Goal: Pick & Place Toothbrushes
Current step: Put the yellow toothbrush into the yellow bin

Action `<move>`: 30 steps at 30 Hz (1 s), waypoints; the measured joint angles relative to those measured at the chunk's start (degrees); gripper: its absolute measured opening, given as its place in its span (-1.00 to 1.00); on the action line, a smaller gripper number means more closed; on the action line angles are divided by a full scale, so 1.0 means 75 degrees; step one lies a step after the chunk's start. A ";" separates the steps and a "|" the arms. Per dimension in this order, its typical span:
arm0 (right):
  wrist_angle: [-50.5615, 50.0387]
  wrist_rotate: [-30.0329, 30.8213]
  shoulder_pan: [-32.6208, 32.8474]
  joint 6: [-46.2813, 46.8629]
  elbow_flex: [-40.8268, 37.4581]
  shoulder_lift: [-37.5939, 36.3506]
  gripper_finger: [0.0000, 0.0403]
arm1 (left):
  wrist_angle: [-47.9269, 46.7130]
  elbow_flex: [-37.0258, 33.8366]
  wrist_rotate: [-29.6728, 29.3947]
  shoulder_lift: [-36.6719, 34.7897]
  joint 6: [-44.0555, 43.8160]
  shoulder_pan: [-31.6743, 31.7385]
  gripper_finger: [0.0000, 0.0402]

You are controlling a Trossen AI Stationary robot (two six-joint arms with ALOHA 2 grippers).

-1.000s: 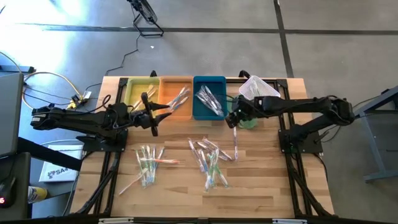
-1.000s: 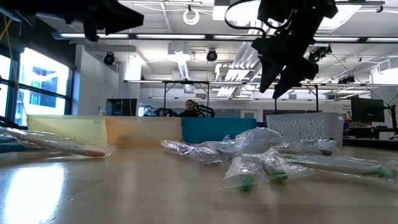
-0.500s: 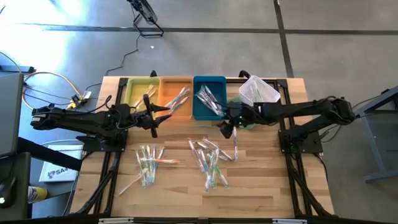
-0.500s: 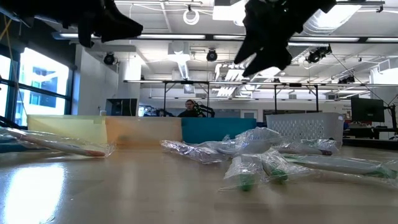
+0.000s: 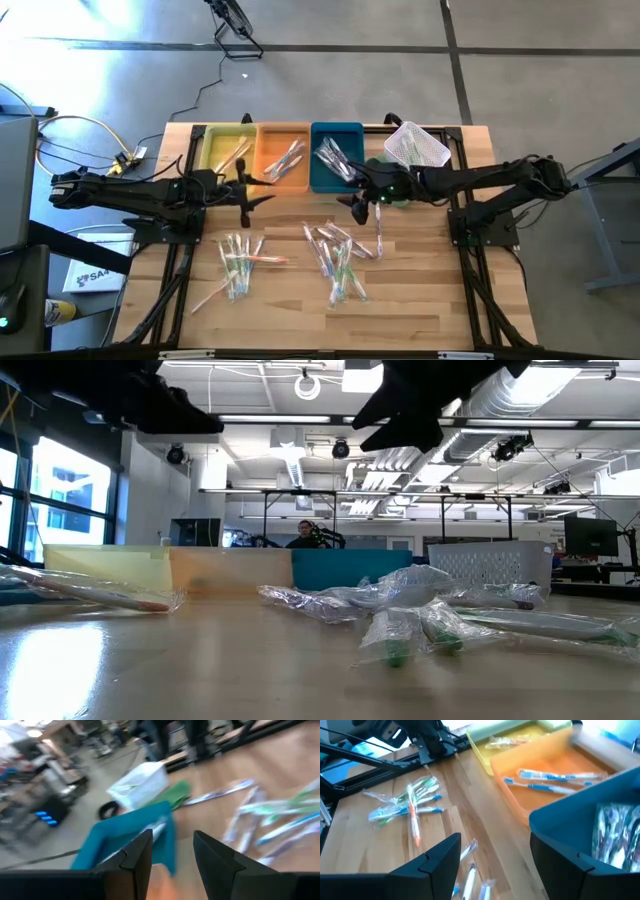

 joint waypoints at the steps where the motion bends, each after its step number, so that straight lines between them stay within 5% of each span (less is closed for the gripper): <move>1: 0.0067 0.0000 0.0003 -0.0072 0.0000 0.0000 0.15 | -0.0006 0.0000 0.0270 0.0000 -0.0182 0.0000 -0.31; 7: 0.0204 -0.0003 0.0003 -0.0084 0.0000 0.0000 0.15 | 0.0147 0.0011 0.1829 -0.0002 -0.0556 -0.0030 -0.31; 15: 0.0204 -0.0003 0.0018 0.0078 0.0000 0.0000 0.15 | 0.0069 0.0012 0.1856 -0.0003 -0.0538 -0.0751 -0.31; 25: 0.0206 -0.0003 0.0017 0.0365 0.0000 0.0000 0.15 | -0.1122 0.0012 -0.0665 0.0179 -0.1098 -0.2589 -0.31; 30: 0.0207 -0.0003 0.0017 0.0334 0.0000 0.0000 0.15 | -0.1476 0.0233 -0.1040 0.0549 -0.1611 -0.3062 -0.31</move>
